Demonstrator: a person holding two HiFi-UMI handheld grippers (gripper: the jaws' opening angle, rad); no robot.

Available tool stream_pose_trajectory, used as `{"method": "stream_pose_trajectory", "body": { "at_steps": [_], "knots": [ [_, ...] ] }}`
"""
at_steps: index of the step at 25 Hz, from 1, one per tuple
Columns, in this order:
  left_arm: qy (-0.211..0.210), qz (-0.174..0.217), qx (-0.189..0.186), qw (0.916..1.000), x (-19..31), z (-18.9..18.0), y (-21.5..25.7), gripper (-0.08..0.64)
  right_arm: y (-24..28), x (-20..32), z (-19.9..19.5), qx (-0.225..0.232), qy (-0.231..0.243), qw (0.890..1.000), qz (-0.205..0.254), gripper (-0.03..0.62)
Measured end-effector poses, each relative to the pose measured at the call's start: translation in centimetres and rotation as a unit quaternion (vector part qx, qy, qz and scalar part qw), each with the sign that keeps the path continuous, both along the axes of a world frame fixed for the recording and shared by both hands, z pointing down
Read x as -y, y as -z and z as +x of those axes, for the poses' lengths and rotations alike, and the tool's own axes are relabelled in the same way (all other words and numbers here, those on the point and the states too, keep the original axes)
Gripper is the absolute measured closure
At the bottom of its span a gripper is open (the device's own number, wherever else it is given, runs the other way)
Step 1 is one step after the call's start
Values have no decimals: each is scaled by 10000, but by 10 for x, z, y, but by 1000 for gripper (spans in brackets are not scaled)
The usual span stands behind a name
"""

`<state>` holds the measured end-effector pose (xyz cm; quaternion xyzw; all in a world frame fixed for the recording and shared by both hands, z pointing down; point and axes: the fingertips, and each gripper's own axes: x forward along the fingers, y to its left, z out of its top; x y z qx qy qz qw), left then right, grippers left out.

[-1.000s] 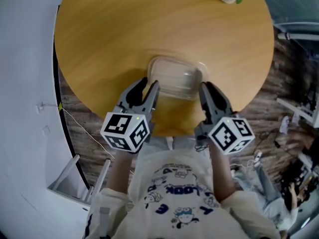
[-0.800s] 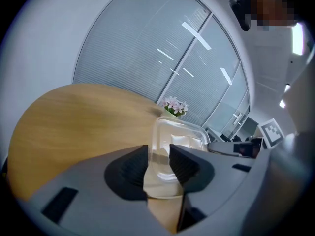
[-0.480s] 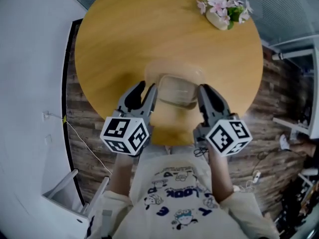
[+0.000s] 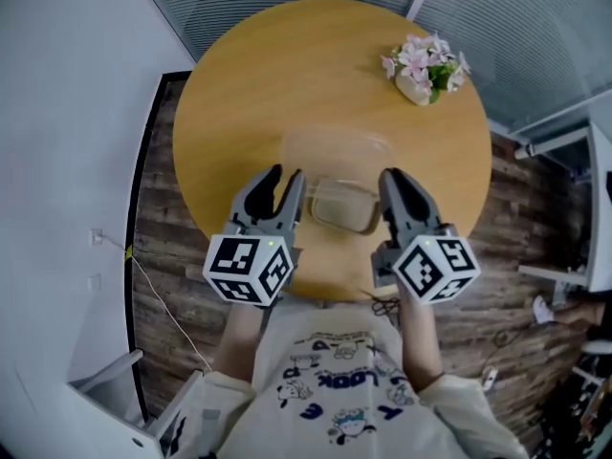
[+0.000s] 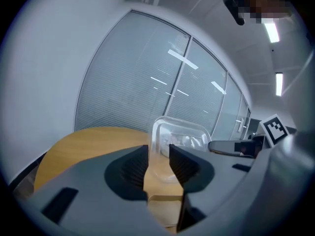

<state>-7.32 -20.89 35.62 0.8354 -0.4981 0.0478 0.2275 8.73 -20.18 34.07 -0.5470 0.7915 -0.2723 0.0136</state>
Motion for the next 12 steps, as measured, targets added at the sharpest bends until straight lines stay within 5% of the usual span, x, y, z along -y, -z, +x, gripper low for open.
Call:
{"method": "stream_pose_trajectory", "body": {
  "at_steps": [12],
  "knots": [
    [249, 753, 20, 9968, 1, -10, 63, 436, 62, 3, -8, -135, 38, 9970, 765, 550]
  ]
}}
